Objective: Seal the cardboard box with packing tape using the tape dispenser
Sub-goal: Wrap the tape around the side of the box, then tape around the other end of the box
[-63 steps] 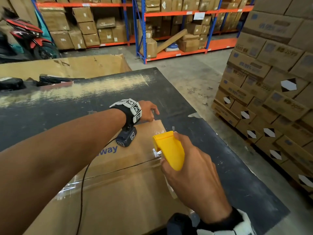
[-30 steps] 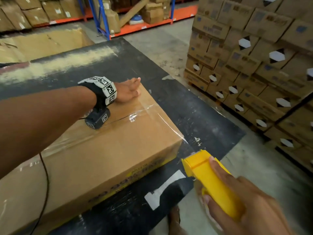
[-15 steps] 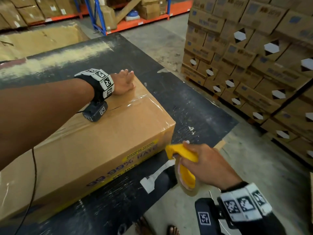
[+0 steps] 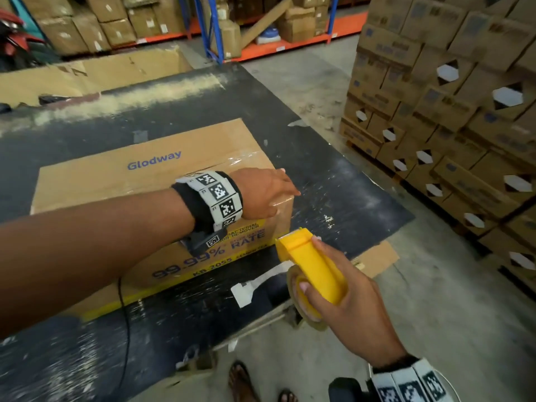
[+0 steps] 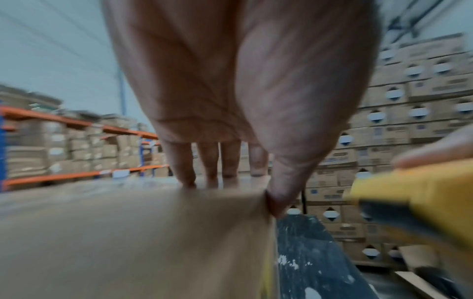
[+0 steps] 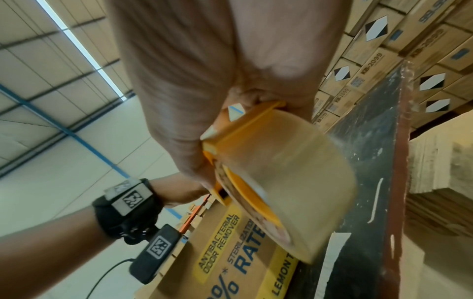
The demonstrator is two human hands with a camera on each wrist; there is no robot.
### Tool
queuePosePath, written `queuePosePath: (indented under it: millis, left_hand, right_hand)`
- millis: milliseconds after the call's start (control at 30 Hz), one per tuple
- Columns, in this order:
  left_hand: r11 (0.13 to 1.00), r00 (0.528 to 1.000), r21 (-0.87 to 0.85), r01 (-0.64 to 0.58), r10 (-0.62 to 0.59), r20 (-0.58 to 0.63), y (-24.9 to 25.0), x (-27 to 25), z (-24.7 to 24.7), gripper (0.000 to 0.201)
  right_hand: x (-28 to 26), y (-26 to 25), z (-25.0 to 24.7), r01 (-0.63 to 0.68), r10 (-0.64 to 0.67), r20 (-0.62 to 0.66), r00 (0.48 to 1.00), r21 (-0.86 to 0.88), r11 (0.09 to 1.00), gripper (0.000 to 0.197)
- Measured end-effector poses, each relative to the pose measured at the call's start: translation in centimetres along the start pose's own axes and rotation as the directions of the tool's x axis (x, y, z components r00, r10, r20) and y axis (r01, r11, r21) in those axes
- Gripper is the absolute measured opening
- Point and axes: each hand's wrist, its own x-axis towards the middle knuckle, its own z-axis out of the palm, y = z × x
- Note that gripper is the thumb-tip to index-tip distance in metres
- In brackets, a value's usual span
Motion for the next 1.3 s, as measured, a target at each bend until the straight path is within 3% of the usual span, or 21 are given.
queuePosePath:
  millis: [133,267,333,400,433,600,800,900,1067,1300]
  left_hand:
    - [0.990,0.992,-0.095,0.108,-0.114,-0.058,0.9,0.6,-0.1,0.066]
    - [0.885,0.934,-0.451,0.111,-0.248,-0.256,2.7,-1.7,-1.9,0.055]
    - [0.692,0.925,-0.717,0.087,-0.323,-0.200,3.6,-3.6,-2.8,0.044]
    - [0.393,0.963,-0.913,0.109,-0.271,-0.001,4.2,-5.7,-3.1,0.034]
    - [0.297,0.972,-0.948,0.111,-0.231,0.042,4.3,-6.7,-3.0,0.034]
    - [0.056,0.964,-0.998,0.002,-0.264,-0.012,2.8,-11.8,-1.2,0.042]
    - [-0.088,0.932,-0.996,-0.025,-0.362,0.009,0.6,-18.7,-0.4,0.039]
    - [-0.121,0.923,-0.990,-0.066,-0.384,-0.014,-1.4,-22.1,0.0,0.050]
    - [-0.123,0.887,-0.988,-0.088,-0.461,-0.021,-5.1,-26.5,0.3,0.045]
    - [-0.120,0.880,-0.987,-0.108,-0.474,-0.039,-11.3,-31.3,0.4,0.044]
  right_hand:
    - [-0.4,0.2,-0.6,0.109,-0.099,-0.117,0.988,0.082,0.991,0.075]
    - [-0.6,0.4,-0.8,0.198,-0.185,-0.203,0.961,0.041,0.979,0.081]
    - [-0.7,0.0,-0.8,0.242,-0.229,-0.231,0.946,0.030,0.970,0.082]
    - [-0.7,-0.5,-0.7,0.289,-0.270,-0.232,0.935,0.051,0.956,0.083]
    - [-0.8,-0.8,-0.5,0.315,-0.293,-0.226,0.929,0.064,0.947,0.083]
    - [-1.0,-3.1,1.1,0.402,-0.387,-0.166,0.907,0.066,0.913,0.082]
    - [-0.8,-7.4,4.3,0.502,-0.492,-0.112,0.863,0.083,0.861,0.080]
    - [-0.6,-9.8,6.5,0.535,-0.524,-0.110,0.845,0.124,0.836,0.078]
    - [-0.6,-14.1,10.3,0.583,-0.571,-0.118,0.812,0.133,0.801,0.078]
    - [-0.1,-20.6,15.8,0.543,-0.531,-0.118,0.839,0.126,0.830,0.079]
